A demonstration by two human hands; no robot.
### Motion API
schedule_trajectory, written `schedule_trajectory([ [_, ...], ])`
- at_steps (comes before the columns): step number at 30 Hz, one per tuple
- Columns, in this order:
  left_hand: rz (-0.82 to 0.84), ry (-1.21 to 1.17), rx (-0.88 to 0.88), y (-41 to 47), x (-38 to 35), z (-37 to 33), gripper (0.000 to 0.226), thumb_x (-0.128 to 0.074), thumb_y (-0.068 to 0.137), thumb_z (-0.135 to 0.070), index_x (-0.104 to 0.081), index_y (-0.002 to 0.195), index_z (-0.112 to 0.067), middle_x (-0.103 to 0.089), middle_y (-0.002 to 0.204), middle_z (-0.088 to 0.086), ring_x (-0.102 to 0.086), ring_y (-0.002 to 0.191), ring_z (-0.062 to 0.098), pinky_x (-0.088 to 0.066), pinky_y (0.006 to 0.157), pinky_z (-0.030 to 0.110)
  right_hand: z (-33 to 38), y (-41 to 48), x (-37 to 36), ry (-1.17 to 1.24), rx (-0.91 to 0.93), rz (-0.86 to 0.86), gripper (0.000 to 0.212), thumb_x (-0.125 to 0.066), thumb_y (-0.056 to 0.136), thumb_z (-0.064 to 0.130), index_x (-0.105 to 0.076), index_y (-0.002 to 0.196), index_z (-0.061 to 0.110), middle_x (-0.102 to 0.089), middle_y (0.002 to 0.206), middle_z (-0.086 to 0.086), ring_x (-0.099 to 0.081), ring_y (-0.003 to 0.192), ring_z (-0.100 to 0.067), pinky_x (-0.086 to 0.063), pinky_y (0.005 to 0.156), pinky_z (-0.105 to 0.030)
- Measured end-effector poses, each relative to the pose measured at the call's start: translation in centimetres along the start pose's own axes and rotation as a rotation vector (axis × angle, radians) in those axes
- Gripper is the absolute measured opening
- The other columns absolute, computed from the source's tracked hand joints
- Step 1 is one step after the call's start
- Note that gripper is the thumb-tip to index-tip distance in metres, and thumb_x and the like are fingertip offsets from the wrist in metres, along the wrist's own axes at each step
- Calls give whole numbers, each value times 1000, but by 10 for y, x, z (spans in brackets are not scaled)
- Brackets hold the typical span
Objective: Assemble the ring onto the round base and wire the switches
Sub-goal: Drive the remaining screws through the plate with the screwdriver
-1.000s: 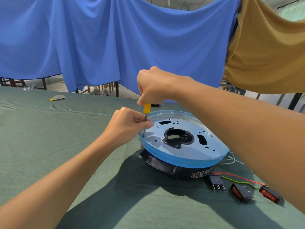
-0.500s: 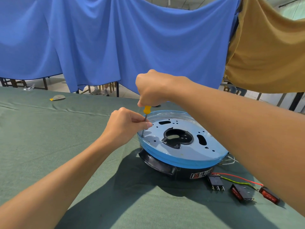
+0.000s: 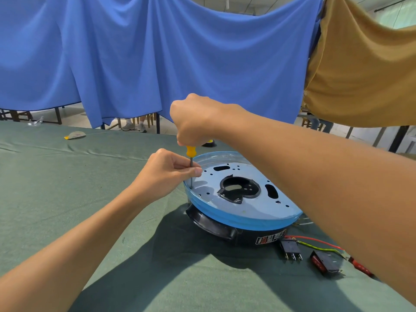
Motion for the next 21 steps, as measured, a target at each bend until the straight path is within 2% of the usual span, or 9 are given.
schedule_trajectory([
  [2,-81,-1,-20,-1,1,0,9,-83,75,-21,-79,80,-27,-75,74,-16,-67,72,-9,-45,66,5,5,0,-1,-38,-20,-29,23,-49,83,9,-35,68,18,-36,76,-2,-39,58,-17,-26,48,-27],
  [4,-90,-11,-25,-2,2,1,15,-83,74,-19,-77,74,-33,-74,72,-16,-67,70,-8,-44,65,5,9,1,-2,-81,-47,-50,25,-49,83,9,-33,67,19,-36,74,-1,-37,59,-17,-24,49,-28],
  [9,-9,-61,39,-2,2,2,16,-75,84,-18,-78,71,-28,-76,79,-12,-69,87,3,-53,86,29,13,5,1,-173,-34,11,29,-54,89,19,-36,66,20,-40,71,0,-38,58,-16,-27,49,-28],
  [11,21,-104,60,-2,2,1,13,-73,86,-17,-79,76,-23,-76,83,-13,-69,93,4,-52,95,33,15,6,6,-160,28,135,30,-60,88,23,-42,65,18,-48,63,1,-47,52,-15,-34,48,-22],
  [13,51,-161,80,-3,1,2,11,-70,88,-15,-78,83,-21,-77,85,-11,-69,97,5,-49,102,34,15,8,8,-138,57,214,24,-64,82,13,-49,63,15,-55,54,-1,-55,48,-19,-41,49,-22],
  [15,71,-167,90,-3,0,3,11,-66,92,-15,-76,94,-20,-77,87,-9,-70,96,15,-48,101,36,14,7,7,-129,45,187,23,-66,81,10,-50,64,14,-55,57,-4,-52,45,-20,-41,48,-23],
  [16,82,-160,86,-3,-1,3,12,-65,93,-15,-75,98,-20,-77,88,-10,-69,90,23,-49,95,38,13,6,7,-128,41,155,25,-67,82,11,-48,65,14,-52,60,-4,-49,43,-18,-38,46,-23],
  [18,82,-162,70,-3,-2,4,12,-67,92,-16,-75,100,-19,-77,89,-11,-66,85,20,-49,87,32,13,1,7,-128,34,94,26,-62,84,12,-43,67,16,-47,67,-3,-46,45,-16,-32,44,-21],
  [21,16,-195,52,-5,-3,5,11,-78,81,-17,-78,92,-19,-77,86,-6,-71,86,4,-53,85,19,16,-2,4,-127,-4,57,23,-47,85,5,-37,68,17,-40,72,-2,-44,54,-15,-28,44,-23],
])
Point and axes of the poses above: each hand's wrist, its own y-axis towards the middle knuckle, its own x-axis out of the back of the hand, z = x × y, the point moved 1 cm from there along y, towards the middle knuckle
